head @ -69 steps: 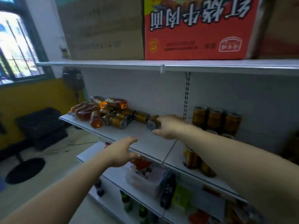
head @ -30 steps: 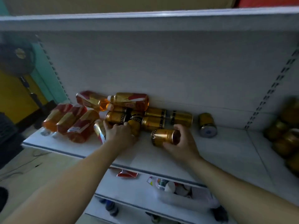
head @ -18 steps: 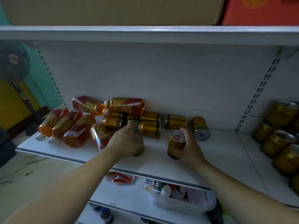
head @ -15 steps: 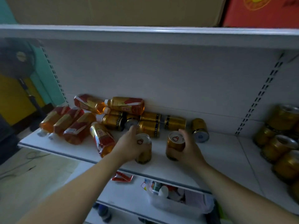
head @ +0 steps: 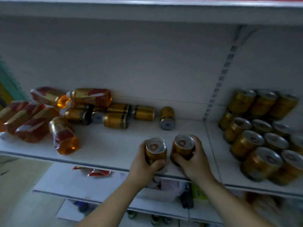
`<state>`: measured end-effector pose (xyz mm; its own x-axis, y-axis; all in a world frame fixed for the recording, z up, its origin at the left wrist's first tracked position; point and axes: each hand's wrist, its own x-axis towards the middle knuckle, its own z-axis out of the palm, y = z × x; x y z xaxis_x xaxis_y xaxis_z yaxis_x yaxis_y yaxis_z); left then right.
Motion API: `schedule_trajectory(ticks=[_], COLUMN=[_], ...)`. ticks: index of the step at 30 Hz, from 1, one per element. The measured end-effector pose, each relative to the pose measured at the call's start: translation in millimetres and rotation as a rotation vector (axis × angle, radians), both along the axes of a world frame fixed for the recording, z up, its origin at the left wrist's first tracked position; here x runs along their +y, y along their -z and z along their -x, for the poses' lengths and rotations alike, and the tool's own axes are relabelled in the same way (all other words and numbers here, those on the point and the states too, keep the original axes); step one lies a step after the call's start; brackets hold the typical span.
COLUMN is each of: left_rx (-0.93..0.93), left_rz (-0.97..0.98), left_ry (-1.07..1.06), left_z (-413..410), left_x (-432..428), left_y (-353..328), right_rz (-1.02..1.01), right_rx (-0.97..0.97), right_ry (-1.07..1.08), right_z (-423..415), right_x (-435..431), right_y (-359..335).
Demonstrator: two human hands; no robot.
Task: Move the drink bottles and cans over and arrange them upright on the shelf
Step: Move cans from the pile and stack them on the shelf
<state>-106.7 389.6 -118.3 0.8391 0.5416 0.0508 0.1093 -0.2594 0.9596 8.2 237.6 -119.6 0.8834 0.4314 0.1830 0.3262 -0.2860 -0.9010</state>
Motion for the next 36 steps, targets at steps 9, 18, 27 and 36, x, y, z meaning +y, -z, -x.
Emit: schedule_trajectory(ticks=[9, 18, 27, 36], left_rx=[-0.067, -0.199, -0.223, -0.178], left_rz=[0.043, 0.062, -0.024, 0.003], left_ry=[0.203, 0.353, 0.198, 0.019], left_z=[-37, -78, -152, -192], left_x=[-54, -151, -241, -231], left_y=[-24, -81, -105, -91], right_rz=[-0.025, -0.178, -0.216, -0.079], right_rx=[-0.041, -0.122, -0.028, 0.064], right_ry=[0.404, 0.628, 0.401, 0.120], right_z=[36, -2, -86, -118], right_x=[-107, -216, -312, -315], right_y=[-30, -85, -70, -26])
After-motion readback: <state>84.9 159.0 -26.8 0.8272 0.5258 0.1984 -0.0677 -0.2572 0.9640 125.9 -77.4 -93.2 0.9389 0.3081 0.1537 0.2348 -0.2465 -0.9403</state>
